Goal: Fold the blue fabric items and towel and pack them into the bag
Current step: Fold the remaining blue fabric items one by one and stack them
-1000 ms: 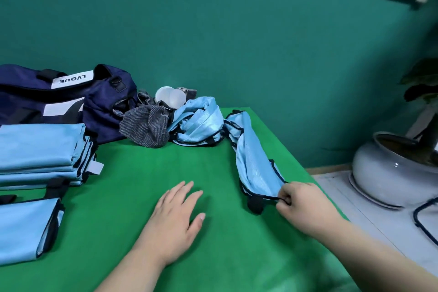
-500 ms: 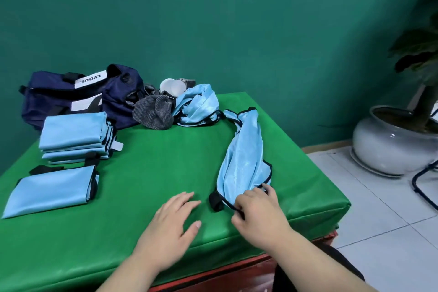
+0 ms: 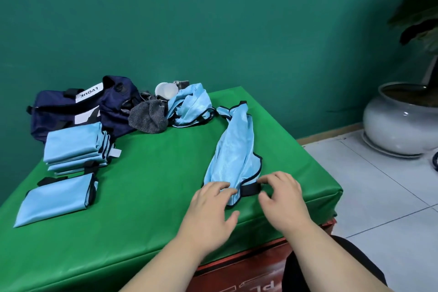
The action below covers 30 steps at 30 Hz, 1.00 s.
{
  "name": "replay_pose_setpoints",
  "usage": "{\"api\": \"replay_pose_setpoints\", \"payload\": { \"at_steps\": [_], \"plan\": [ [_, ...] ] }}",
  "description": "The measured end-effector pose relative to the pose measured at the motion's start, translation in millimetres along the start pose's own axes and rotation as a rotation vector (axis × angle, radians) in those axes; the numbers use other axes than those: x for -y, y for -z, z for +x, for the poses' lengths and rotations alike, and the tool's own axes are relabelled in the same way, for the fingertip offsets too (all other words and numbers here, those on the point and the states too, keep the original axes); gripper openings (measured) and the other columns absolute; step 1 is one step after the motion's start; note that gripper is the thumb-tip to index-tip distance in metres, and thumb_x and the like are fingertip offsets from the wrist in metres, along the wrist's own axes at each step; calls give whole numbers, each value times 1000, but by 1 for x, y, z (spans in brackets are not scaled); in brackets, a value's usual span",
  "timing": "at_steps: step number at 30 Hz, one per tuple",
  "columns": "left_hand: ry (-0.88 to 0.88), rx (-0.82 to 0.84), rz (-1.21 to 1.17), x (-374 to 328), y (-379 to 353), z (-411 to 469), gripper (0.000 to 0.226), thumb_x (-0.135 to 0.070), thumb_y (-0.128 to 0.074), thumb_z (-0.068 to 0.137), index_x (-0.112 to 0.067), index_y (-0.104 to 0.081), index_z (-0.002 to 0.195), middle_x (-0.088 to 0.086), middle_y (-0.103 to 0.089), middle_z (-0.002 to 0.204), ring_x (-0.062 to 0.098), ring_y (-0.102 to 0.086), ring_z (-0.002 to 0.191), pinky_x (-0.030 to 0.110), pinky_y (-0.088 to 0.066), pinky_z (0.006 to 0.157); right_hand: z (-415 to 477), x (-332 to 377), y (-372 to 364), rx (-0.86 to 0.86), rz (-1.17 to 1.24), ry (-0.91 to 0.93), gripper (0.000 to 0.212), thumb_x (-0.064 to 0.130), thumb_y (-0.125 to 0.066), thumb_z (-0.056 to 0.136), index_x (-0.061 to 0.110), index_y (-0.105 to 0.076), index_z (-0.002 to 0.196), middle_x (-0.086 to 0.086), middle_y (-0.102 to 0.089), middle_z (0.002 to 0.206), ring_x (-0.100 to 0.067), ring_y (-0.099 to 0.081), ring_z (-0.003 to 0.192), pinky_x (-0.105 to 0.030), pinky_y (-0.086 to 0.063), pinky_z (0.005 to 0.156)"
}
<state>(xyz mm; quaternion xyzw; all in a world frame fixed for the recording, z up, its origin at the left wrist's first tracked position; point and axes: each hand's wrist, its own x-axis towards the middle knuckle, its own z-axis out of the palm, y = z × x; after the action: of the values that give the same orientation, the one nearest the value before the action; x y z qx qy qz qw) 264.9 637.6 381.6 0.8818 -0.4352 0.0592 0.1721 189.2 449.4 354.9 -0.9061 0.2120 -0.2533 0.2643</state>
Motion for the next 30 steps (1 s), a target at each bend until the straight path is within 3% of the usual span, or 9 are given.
{"api": "replay_pose_setpoints", "payload": {
  "at_steps": [3, 7, 13, 16, 19, 21, 25, 28, 30],
  "plan": [
    [51, -32, 124, -13, -4, 19, 52, -59, -52, 83, -37, -53, 130, -21, -49, 130, 6, -40, 127, 29, -15, 105, 7, -8, 1, 12, 9, -45, 33, 30, -54, 76, 30, -69, 105, 12, -60, 105, -16, -51, 112, -33, -31, 103],
    [73, 5, 196, -21, -5, 42, 45, -57, -51, 87, -38, -52, 127, -19, -55, 120, 9, -45, 118, 31, -20, 98, 10, -12, -3, -27, 30, -15, 47, 43, -37, 71, 30, -69, 103, 14, -58, 100, -15, -53, 107, -35, -35, 104],
    [115, 26, 265, -5, -9, 43, 23, -41, -48, 92, -28, -66, 98, -11, -64, 95, 11, -59, 93, 33, -26, 85, 11, -6, -7, -3, 50, 0, 42, 39, -40, 72, 30, -68, 102, 15, -58, 101, -13, -51, 108, -33, -33, 104],
    [75, 46, 334, 19, -9, 33, 9, -32, -63, 78, -26, -65, 71, -11, -62, 71, 11, -58, 64, 34, -28, 72, 9, -4, -9, 8, 45, 20, 45, 40, -37, 72, 29, -69, 101, 15, -58, 100, -13, -51, 108, -33, -32, 105],
    [133, 15, 436, 59, 2, 15, 19, -25, -77, 65, -27, -59, 58, -10, -56, 57, 13, -54, 49, 32, -33, 66, 7, -1, -12, 19, 42, 40, 45, 40, -36, 72, 28, -70, 100, 14, -57, 100, -15, -52, 108, -33, -33, 104],
    [191, -3, 452, 85, 15, 1, 20, -23, -79, 63, -29, -60, 59, -10, -57, 58, 13, -58, 53, 35, -34, 73, 7, 3, -15, 20, 32, 65, 49, 42, -34, 71, 27, -70, 99, 13, -59, 99, -17, -53, 107, -33, -34, 102],
    [314, -71, 378, 105, 34, -22, 12, -20, -67, 73, -31, -69, 76, -13, -66, 77, 17, -66, 81, 42, -34, 87, 7, 13, -21, 36, 28, 104, 47, 42, -35, 71, 27, -71, 98, 11, -60, 97, -18, -54, 105, -35, -37, 99],
    [256, -146, 337, 85, 34, -23, 26, -23, -53, 71, -31, -71, 89, -15, -62, 92, 15, -60, 95, 37, -30, 87, 7, 20, -27, 60, 16, 127, 46, 41, -36, 72, 28, -71, 98, 12, -59, 96, -18, -54, 105, -36, -38, 99],
    [186, -164, 276, 64, 28, -15, 26, -29, -54, 74, -31, -70, 94, -13, -59, 97, 16, -57, 98, 38, -38, 88, 7, 22, -29, 78, 9, 125, 41, 38, -39, 74, 29, -70, 99, 13, -58, 96, -17, -54, 106, -37, -37, 100]
  ]
}}
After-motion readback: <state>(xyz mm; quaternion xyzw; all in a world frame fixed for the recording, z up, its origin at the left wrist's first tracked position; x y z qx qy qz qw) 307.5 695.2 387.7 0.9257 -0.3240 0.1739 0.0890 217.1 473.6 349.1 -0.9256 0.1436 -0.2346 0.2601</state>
